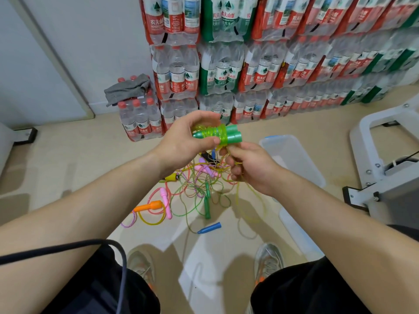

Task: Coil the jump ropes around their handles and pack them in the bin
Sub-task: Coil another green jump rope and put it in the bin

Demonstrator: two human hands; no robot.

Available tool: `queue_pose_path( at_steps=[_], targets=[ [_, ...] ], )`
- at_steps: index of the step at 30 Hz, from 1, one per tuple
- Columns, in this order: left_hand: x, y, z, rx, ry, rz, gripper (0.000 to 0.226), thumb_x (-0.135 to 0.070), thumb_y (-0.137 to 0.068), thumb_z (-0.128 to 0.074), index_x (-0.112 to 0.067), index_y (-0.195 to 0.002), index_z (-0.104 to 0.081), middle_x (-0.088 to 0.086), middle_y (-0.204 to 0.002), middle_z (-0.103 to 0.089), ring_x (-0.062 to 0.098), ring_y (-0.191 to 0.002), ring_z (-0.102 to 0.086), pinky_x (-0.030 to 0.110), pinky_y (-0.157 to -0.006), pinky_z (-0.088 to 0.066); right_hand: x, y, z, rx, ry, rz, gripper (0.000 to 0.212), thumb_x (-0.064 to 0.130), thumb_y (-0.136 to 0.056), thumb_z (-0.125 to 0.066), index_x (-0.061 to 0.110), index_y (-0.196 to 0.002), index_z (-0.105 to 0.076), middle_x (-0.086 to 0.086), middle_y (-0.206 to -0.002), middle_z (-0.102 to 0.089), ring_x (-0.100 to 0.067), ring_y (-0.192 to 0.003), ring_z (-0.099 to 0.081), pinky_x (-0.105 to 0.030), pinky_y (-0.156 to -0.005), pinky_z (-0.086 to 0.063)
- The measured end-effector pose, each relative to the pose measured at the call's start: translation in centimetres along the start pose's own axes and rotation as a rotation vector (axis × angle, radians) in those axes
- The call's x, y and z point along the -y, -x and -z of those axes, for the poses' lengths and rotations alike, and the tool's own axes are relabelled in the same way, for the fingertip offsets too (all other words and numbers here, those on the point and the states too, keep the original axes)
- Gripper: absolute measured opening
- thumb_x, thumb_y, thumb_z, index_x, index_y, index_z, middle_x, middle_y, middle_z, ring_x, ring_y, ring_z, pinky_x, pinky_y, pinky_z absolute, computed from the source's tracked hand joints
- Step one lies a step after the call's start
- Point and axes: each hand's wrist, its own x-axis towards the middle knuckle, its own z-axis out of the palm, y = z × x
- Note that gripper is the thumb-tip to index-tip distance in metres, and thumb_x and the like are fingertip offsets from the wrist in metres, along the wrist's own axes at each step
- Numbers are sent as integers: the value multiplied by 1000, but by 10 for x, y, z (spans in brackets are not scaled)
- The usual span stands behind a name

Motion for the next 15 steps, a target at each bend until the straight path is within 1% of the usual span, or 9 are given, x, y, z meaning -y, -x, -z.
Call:
queue_pose_path(
  at_steps=[2, 4, 6, 8, 9, 10, 12, 13, 15],
  targets=[
    [1, -3, 1, -50, -163, -13, 42, -10, -84, -79, -22, -124, -68, -9, -116, -70, 7, -102, -65, 25, -92, -51, -3, 1, -3, 5, 96, 41, 26, 17, -108, -43, 14, -98, -67, 5, -57, -44, -10, -43, -36, -26, -52, -32],
    [2, -4, 1, -82, -360, -44, 41, -15, -85, -78, -23, -124, -68, -8, -114, -69, 10, -104, -64, 24, -95, -48, -3, 3, -6, 8, 187, 63, 25, 17, -107, -45, 17, -100, -69, 5, -56, -45, -12, -43, -36, -27, -53, -33],
    [3, -5, -1, -89, -490, -59, 41, -20, -86, -77, -24, -126, -68, -6, -118, -70, 13, -105, -63, 25, -94, -47, 2, 7, -5, -44, 481, 141, 29, 21, -104, -49, 19, -83, -69, 8, -51, -46, -11, -43, -38, -28, -55, -35],
    [6, -7, -2, -84, -589, -76, 41, -24, -86, -75, -26, -127, -67, -5, -124, -69, 15, -111, -63, 27, -97, -46, 10, 9, -2, -102, 812, 244, 39, 25, -100, -53, 17, -62, -60, 10, -46, -48, -8, -45, -41, -29, -55, -34],
    [7, -7, -3, -77, -634, -80, 41, -25, -86, -75, -27, -126, -67, -4, -125, -69, 17, -112, -62, 27, -97, -45, 16, 11, 0, -126, 933, 275, 39, 27, -97, -55, 19, -59, -57, 10, -48, -50, -8, -51, -45, -30, -57, -34],
    [8, -8, -3, -62, -674, -78, 41, -26, -86, -75, -27, -126, -67, -4, -125, -69, 18, -112, -62, 26, -94, -45, 21, 13, 1, -150, 1033, 296, 35, 30, -96, -57, 23, -62, -61, 10, -55, -55, -10, -59, -49, -30, -60, -35],
    [7, -9, -1, -8, -718, -80, 41, -27, -85, -76, -27, -125, -68, -3, -121, -70, 18, -109, -62, 24, -89, -43, 32, 17, 3, -198, 1174, 333, 19, 36, -93, -62, 31, -78, -71, 10, -72, -63, -14, -76, -55, -29, -66, -37],
    [6, -10, 1, 41, -710, -87, 40, -28, -84, -78, -27, -123, -69, -6, -117, -70, 16, -107, -63, 22, -86, -42, 37, 19, 3, -208, 1217, 363, 14, 37, -92, -64, 33, -84, -74, 11, -77, -65, -14, -81, -56, -29, -68, -39],
    [0, -8, 4, 198, -660, -102, 37, -27, -83, -80, -31, -119, -71, -16, -101, -70, 6, -93, -63, 15, -77, -41, 47, 22, 8, -175, 1225, 442, 7, 38, -89, -70, 34, -85, -74, 14, -81, -67, -10, -82, -57, -28, -71, -42]
  ],
)
